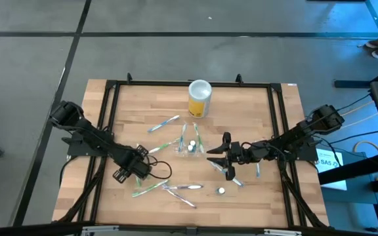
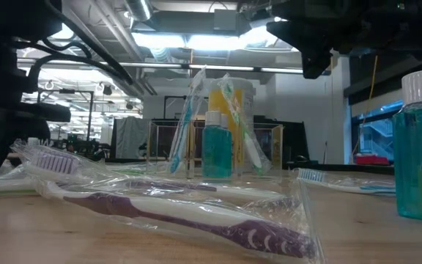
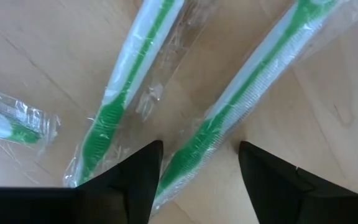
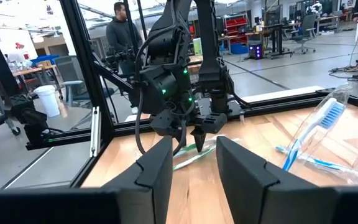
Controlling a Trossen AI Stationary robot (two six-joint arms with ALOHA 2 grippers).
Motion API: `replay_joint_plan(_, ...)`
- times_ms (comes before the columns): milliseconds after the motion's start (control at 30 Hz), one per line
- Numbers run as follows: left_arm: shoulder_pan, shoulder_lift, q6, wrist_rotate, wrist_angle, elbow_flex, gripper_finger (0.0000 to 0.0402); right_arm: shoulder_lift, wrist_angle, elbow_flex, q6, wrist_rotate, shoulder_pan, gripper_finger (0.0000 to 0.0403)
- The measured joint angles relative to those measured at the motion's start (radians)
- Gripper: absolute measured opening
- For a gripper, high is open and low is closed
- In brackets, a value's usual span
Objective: Pick & Place toothbrushing station
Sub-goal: Put the green toothbrush into the transparent organizer
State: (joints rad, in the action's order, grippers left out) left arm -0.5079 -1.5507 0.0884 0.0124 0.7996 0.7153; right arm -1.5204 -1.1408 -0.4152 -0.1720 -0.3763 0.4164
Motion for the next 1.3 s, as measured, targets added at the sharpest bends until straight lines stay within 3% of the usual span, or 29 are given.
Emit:
replay_joint_plan(500,0.000,-0.022,-0.023,0.020,-0.005,0.005,0.0025,0.000,0.000,0.000,-0.003,0.003,0.000,0.0103)
replay_joint_plan(967,-0.009,-0.040,-0.139,0.089,0.047,0.101,0.0022,0.000,0.001,0.000,-0.014,0.015,0.000,0.0104)
replay_joint_plan(1300,-0.043,-0.038,-0.187,0.153,0.209,0.220,0.0022,0.000,0.006,0.000,-0.015,0.030,0.000,0.0109)
